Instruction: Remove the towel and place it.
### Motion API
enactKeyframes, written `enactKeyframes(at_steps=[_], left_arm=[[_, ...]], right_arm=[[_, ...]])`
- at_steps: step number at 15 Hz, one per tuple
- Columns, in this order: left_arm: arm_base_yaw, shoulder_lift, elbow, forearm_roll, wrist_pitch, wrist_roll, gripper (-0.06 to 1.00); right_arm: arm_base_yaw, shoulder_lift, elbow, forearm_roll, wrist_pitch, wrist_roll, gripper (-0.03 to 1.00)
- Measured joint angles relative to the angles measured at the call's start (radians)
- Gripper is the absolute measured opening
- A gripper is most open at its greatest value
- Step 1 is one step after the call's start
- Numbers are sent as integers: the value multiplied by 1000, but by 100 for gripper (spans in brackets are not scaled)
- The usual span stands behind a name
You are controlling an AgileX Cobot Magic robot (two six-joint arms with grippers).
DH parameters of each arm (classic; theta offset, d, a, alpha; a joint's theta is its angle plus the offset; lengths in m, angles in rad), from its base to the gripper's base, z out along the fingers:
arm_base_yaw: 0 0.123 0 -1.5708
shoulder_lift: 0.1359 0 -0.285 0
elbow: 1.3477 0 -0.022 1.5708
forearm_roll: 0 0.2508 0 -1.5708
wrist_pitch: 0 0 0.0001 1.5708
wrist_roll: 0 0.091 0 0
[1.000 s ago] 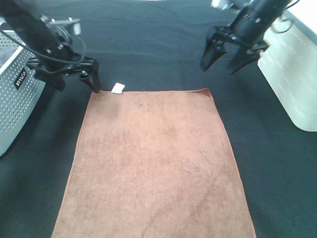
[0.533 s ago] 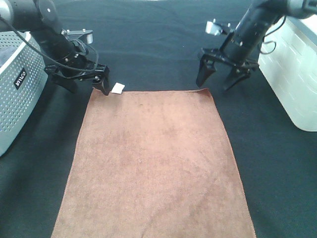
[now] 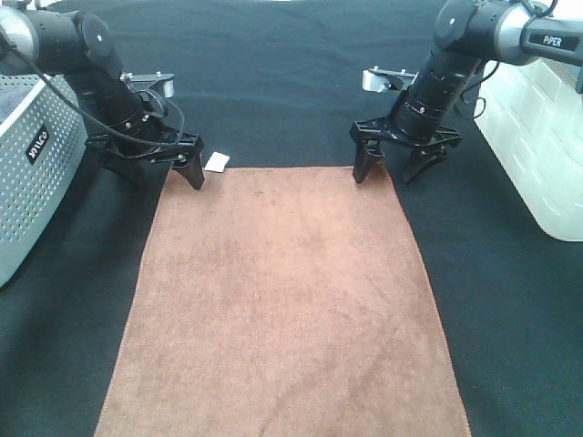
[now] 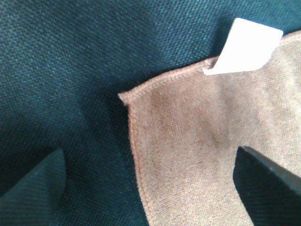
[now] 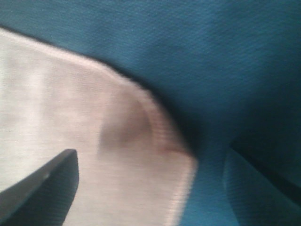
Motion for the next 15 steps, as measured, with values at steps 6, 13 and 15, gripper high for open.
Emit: enactKeyframes(at_steps=[6,13,15], left_arm=[[0,3,-1,-11,-1,-4,89],[-36,13,-3,-100,-20,-20,56],[-51,19,-1,-109,-25,-31,28]], right_arm=[[0,3,0,-3,-38,6,81],[54,6,-1,32,-25,6,72],[70,7,-1,-11,-33,17,52]])
